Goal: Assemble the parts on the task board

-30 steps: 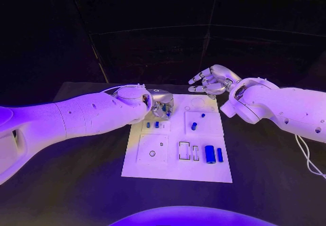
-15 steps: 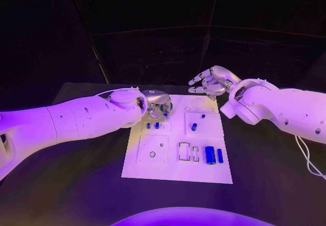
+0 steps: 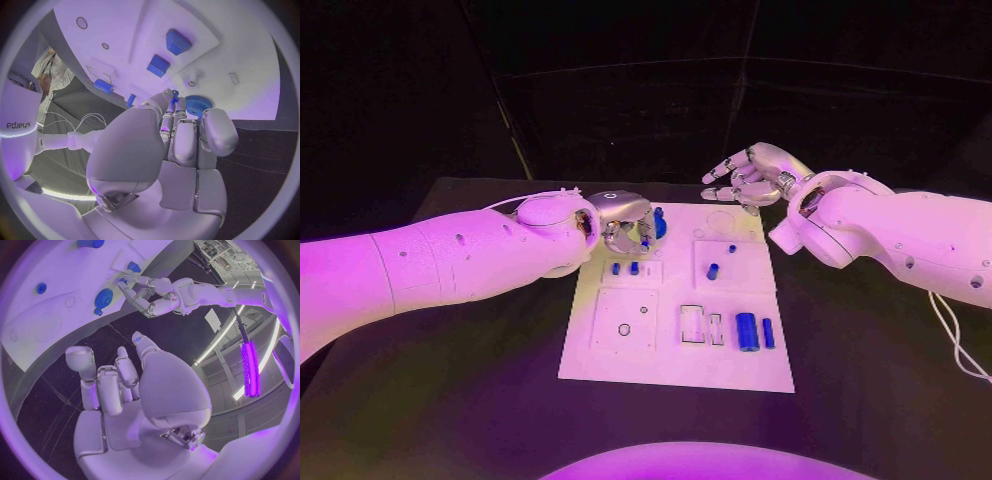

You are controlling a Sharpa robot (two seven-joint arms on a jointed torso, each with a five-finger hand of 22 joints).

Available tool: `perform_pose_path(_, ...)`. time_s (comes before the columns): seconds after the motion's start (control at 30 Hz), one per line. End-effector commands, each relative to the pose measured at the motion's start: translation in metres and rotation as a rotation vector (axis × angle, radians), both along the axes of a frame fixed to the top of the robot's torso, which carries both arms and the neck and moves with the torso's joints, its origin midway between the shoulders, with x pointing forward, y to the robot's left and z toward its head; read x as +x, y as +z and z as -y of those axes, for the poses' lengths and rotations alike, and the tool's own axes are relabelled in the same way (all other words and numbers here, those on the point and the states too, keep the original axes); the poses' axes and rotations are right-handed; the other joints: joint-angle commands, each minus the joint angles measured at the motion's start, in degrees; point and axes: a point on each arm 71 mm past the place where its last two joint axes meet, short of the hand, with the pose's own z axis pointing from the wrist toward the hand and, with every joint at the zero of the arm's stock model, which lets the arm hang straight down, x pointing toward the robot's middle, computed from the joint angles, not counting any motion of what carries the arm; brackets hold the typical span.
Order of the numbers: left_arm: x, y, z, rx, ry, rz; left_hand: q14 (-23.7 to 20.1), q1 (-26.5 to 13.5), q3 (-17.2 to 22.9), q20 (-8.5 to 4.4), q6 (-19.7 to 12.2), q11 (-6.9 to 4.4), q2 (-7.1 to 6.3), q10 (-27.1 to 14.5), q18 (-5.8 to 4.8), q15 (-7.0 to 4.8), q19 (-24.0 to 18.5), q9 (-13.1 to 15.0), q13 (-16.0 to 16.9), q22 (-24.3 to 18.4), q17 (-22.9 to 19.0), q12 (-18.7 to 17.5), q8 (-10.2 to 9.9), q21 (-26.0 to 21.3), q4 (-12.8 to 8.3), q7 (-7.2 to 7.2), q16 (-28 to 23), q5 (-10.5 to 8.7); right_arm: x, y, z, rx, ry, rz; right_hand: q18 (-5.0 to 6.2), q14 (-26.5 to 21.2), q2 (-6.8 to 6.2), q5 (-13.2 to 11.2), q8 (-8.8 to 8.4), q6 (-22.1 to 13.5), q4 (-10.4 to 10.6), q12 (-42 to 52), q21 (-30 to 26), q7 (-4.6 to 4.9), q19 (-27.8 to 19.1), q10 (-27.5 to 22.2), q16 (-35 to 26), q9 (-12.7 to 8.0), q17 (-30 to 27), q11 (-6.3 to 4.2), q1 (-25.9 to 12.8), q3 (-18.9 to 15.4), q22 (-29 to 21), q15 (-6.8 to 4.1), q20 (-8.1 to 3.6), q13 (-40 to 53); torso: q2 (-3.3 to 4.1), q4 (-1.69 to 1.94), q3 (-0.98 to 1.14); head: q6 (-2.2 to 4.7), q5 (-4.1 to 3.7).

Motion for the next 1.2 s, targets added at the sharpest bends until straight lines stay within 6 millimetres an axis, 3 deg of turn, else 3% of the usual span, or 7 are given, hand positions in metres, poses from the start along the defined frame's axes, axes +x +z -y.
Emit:
perform_pose_path(0.03, -0.001, 0.004, -0.003, -0.025, 0.004, 0.019, 1.5, -0.2, 0.4, 0.28, 0.2, 0.01, -0.39, 0.3, -0.57, 0.27, -0.1, -0.1, 0.0, 0.1, 0.0, -0.2, -0.4, 0.3, 0.0, 0.02, 0.2, 0.16, 0.0, 0.001, 0.0, 0.003, 0.008, 0.006, 0.64, 3.5, 0.52, 0.4, 0.21, 0.3, 0.1, 0.1, -0.2, -0.26, 0.0, 0.0, -0.4, 0.0, 4.4, -0.19, 0.0, -0.2, 0.0, -0.41, -0.24, 0.1, 0.0, -0.04, -0.01, 0.01, -0.01)
perform_pose_path(0.7, 0.003, 0.004, -0.034, -0.005, 0.077, 0.017, 1.5, -0.7, 0.8, 0.36, 0.4, 0.08, -0.75, 0.5, -0.58, 0.34, -0.2, -0.1, 0.1, 0.3, -0.1, -0.5, -0.5, 0.5, -0.1, 0.07, 0.3, 0.1, 0.0, 0.0, 0.001, 0.002, 0.006, 0.003, 0.64, 3.5, 0.52, 0.4, 0.21, 0.3, 0.1, 0.1, -0.2, -0.26, 0.0, 0.0, -0.4, 0.0, 4.4, -0.19, 0.0, -0.2, 0.0, -0.41, -0.24, 0.1, 0.07, -0.1, 0.03, 0.04, 0.07)
perform_pose_path(1.2, 0.005, 0.002, -0.033, 0.004, 0.08, -0.004, 1.5, -1.1, 1.0, 0.4, 0.4, 0.1, -0.94, 0.6, -0.6, 0.38, -0.2, -0.1, 0.1, 0.5, -0.1, -0.7, -0.6, 0.6, 0.0, 0.07, 0.3, 0.07, 0.0, 0.0, 0.001, 0.002, 0.007, 0.002, 0.64, 3.5, 0.53, 0.4, 0.28, 0.3, 0.1, 0.0, -0.2, -0.28, 0.0, 0.0, -0.4, 0.0, 4.4, -0.21, 0.0, -0.2, 0.0, -0.43, -0.25, 0.0, 0.06, -0.16, 0.05, -0.03, 0.32)
